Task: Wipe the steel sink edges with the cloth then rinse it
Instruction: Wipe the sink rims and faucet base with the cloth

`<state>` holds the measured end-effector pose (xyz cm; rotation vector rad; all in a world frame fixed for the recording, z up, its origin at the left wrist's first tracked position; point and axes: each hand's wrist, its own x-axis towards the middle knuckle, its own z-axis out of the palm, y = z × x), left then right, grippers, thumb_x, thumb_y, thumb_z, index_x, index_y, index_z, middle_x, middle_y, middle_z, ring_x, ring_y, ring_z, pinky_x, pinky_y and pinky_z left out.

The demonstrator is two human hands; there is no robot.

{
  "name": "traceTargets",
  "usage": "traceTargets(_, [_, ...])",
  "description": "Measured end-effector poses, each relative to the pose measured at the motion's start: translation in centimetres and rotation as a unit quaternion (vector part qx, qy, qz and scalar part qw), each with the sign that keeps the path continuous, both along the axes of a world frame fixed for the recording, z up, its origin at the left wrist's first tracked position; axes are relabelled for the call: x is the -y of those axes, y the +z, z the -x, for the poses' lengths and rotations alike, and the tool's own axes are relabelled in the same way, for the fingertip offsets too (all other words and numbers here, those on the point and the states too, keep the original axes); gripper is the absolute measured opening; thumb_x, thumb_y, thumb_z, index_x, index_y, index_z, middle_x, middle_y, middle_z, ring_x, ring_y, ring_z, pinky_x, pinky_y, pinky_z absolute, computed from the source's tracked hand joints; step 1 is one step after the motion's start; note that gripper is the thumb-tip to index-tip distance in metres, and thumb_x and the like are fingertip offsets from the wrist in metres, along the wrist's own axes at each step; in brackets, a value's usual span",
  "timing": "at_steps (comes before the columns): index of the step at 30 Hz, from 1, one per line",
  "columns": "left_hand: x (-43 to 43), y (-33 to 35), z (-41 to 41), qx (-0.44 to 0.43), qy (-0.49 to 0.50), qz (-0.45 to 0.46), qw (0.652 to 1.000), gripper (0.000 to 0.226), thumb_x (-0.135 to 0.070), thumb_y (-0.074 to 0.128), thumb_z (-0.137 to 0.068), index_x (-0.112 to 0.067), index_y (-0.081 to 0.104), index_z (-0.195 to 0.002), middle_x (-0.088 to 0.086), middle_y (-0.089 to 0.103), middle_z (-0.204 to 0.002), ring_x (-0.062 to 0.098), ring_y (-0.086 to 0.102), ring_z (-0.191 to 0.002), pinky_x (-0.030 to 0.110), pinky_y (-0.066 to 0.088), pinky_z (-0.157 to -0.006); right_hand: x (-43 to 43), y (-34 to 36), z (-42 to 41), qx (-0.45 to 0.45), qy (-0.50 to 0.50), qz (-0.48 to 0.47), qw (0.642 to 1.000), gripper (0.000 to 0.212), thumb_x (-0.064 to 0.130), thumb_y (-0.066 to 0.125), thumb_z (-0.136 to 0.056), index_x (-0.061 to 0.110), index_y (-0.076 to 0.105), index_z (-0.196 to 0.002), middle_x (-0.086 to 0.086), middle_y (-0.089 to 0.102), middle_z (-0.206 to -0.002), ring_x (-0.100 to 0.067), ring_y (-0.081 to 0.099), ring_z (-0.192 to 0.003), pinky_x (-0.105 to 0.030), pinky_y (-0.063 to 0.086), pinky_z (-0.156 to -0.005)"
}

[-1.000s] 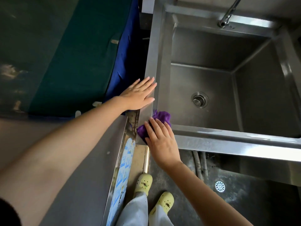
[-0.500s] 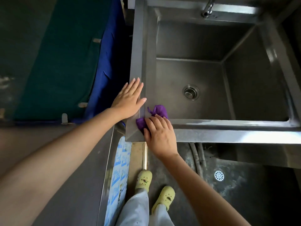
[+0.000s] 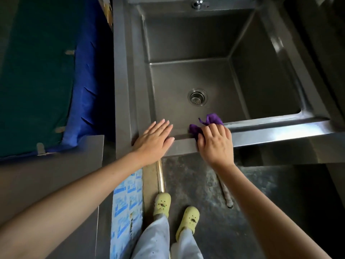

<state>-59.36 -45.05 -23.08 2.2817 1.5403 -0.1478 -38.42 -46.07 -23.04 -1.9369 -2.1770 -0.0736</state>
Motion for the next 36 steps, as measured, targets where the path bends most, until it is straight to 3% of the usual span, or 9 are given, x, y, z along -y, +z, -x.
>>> traceTargets(6, [-0.5,0.3,-1.0,0.006,-0.003,0.03,1.0,0.083,-0.059,-0.006,-0.082,-0.015,0.008,-0.151,-0.001,0.004,-0.16,0.009,-0.002,-0.147,0.026,-0.007,-0.118,-0.8,-0.1,-3.6,-0.004,-0.047,0.008,0.999,0.023,0.029,0.044,-0.088,0.014,0.06,-0.085,-0.007,0.062,-0.085,-0.032,0.055,-0.086,-0.036,0.035,-0.087])
traceTargets(11, [-1.2,0.8,-5.4,0.021,-0.019,0.048,0.998,0.067,-0.052,0.022,-0.097,-0.015,0.005,-0.151,-0.001,0.0,-0.161,0.01,-0.004,-0.147,0.027,-0.004,-0.119,-1.2,-0.1,-5.5,0.012,-0.065,0.017,0.998,0.025,0.03,0.043,-0.088,0.013,0.061,-0.085,-0.007,0.062,-0.084,-0.031,0.055,-0.087,-0.035,0.032,-0.09])
traceTargets(23, [-3.1,1.1,-17.2,0.032,-0.11,0.047,0.992,0.081,-0.06,0.024,-0.093,-0.01,-0.001,-0.151,0.006,-0.007,-0.16,0.015,-0.009,-0.147,0.031,-0.005,-0.118,-2.8,0.1,-13.6,0.021,-0.119,0.019,0.992,0.024,0.027,0.043,-0.09,0.011,0.061,-0.091,-0.009,0.062,-0.085,-0.032,0.055,-0.088,-0.036,0.031,-0.095])
traceTargets(27, [-4.1,1.1,-19.7,0.035,-0.122,0.056,0.99,0.082,-0.061,0.025,-0.092,-0.009,-0.001,-0.151,0.006,-0.009,-0.16,0.015,-0.01,-0.147,0.031,-0.006,-0.118,-3.8,0.1,-16.9,0.015,-0.146,0.048,0.988,0.032,0.031,0.036,-0.091,0.011,0.06,-0.094,-0.01,0.062,-0.089,-0.033,0.055,-0.093,-0.039,0.034,-0.099])
traceTargets(36, [-6.0,0.9,-26.7,0.048,-0.165,0.048,0.984,0.088,-0.063,0.032,-0.09,-0.009,-0.001,-0.151,0.007,-0.008,-0.16,0.016,-0.01,-0.147,0.03,-0.005,-0.117,-5.3,0.0,-23.7,0.017,-0.191,0.04,0.981,0.03,0.03,0.039,-0.091,0.009,0.06,-0.087,-0.011,0.062,-0.085,-0.033,0.056,-0.088,-0.041,0.04,-0.093])
